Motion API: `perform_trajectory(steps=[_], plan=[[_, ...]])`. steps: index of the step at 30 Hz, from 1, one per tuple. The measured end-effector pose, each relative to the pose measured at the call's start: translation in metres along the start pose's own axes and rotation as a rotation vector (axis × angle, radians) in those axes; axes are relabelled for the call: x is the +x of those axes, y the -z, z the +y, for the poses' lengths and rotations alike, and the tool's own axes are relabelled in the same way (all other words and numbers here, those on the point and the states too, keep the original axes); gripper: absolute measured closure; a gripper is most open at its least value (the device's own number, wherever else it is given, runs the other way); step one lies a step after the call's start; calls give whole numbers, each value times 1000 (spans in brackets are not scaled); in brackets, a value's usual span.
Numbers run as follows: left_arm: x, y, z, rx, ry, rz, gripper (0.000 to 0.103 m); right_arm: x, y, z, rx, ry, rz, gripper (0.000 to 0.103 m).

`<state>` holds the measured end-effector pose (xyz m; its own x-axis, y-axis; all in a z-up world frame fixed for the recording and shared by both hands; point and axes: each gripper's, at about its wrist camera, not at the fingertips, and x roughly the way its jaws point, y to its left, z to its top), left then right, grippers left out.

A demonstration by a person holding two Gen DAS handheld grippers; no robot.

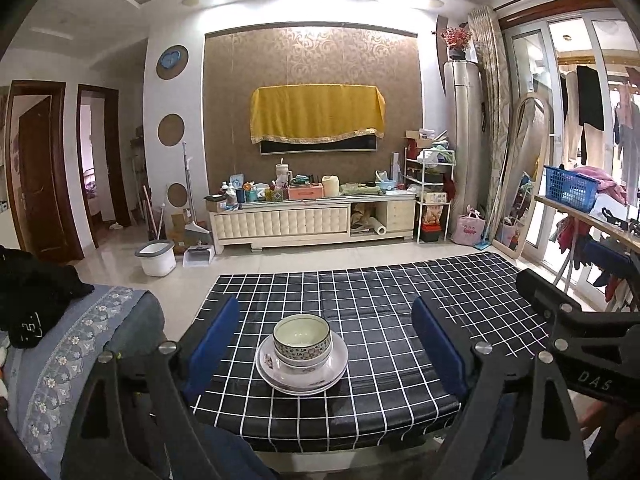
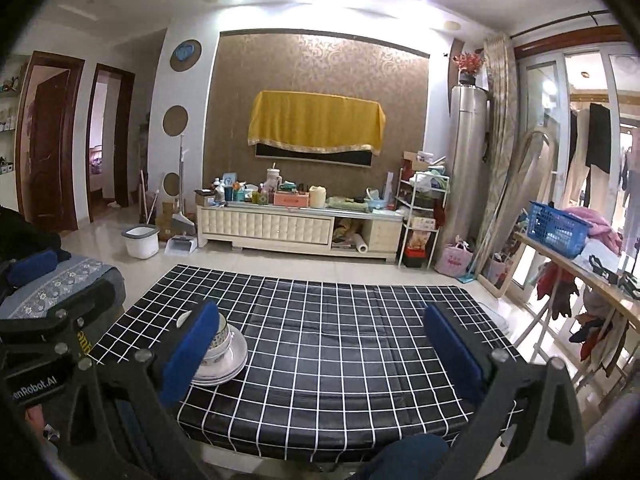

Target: Organize plates and bowls

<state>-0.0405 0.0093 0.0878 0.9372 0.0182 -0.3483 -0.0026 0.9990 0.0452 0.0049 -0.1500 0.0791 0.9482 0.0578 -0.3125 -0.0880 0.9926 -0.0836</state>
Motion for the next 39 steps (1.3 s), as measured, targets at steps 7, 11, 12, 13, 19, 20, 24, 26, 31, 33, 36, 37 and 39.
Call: perform_trajectory(steps=[7,11,12,13,19,20,24,26,31,33,36,37,39], plan=[[-2,1,1,-1,-14,-2,16,-2,1,2,-6,-9,-2,0],[-4,3,0,1,-16,2,16,-2,2,2,-8,-8,5,0],[-4,4,0,0,-16,2,16,-2,3,2,-10,-6,7,0],[-5,4,0,0,-19,2,16,-2,4,2,-12,-1,9,0],[-5,6,-1,0,-20,9,16,-4,5,1,-10,-3,17,0],[-6,6,-1,0,-21,9,16,-5,4,0,-10,-4,17,0],[-8,6,-1,3,-24,5,16,-7,2,1,-17,-8,12,0],[-10,6,1,0,-26,2,16,-8,1,2,-18,-12,13,0],[-9,6,2,-3,-34,13,16,-10,2,3,-18,-16,10,0],[-10,6,2,-5,-36,10,16,-10,3,3,-21,-17,13,0],[-12,7,3,-6,-35,7,16,-10,3,4,-22,-17,17,0],[-12,7,3,-5,-35,6,16,-10,2,3,-21,-18,16,0],[-13,8,2,-3,-36,6,16,-11,2,2,-21,-15,13,0]])
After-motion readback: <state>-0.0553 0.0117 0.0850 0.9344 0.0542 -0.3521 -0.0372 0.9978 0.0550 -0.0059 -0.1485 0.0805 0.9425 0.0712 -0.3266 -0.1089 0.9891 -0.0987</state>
